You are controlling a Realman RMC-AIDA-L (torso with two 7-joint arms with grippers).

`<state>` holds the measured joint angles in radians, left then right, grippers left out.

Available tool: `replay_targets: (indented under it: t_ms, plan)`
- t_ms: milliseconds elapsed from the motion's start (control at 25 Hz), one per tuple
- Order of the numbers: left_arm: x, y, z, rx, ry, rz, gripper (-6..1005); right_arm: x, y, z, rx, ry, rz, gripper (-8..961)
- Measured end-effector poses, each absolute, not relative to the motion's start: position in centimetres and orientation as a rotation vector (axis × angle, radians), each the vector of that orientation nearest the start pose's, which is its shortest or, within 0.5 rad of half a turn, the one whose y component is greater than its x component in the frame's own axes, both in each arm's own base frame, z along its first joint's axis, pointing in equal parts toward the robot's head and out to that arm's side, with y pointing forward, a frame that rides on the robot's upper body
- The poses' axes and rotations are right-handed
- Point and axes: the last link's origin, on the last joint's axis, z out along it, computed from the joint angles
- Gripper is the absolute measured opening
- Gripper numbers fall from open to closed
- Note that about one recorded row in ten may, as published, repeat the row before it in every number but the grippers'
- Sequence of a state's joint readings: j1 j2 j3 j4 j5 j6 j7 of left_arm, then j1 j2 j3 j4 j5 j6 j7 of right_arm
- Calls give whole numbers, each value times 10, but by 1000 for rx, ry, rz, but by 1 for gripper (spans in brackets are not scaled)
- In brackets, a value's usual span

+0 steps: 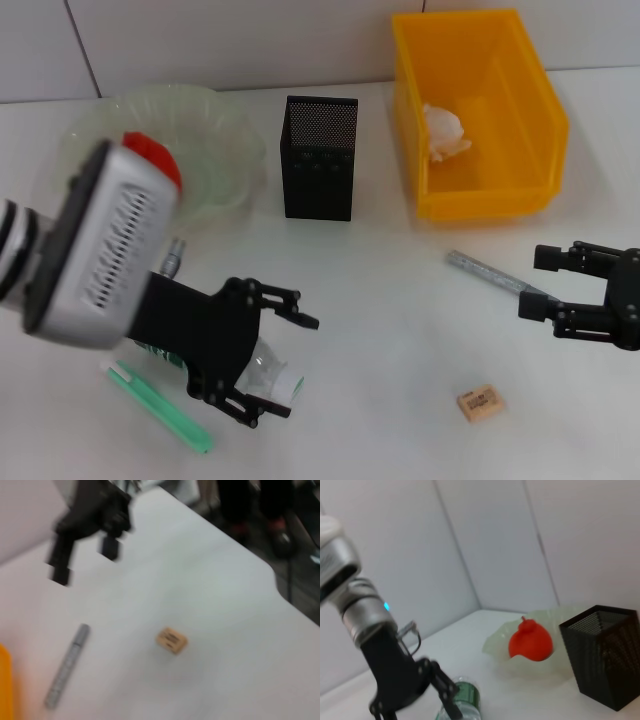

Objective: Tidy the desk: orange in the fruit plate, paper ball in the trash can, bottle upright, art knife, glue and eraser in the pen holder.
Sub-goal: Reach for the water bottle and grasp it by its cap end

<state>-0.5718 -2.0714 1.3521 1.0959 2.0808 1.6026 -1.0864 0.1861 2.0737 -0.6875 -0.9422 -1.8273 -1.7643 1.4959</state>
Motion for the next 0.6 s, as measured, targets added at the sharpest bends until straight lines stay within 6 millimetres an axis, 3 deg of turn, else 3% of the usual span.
replay_targets:
  t_ms: [280, 600]
  plan:
    - [-161, 317, -63, -3019, 1103, 287, 861, 312, 242, 59, -2531, 818, 863, 794]
    - [-159, 320, -79, -2943, 1230, 436, 860, 313, 240, 54, -2525, 852, 898, 792]
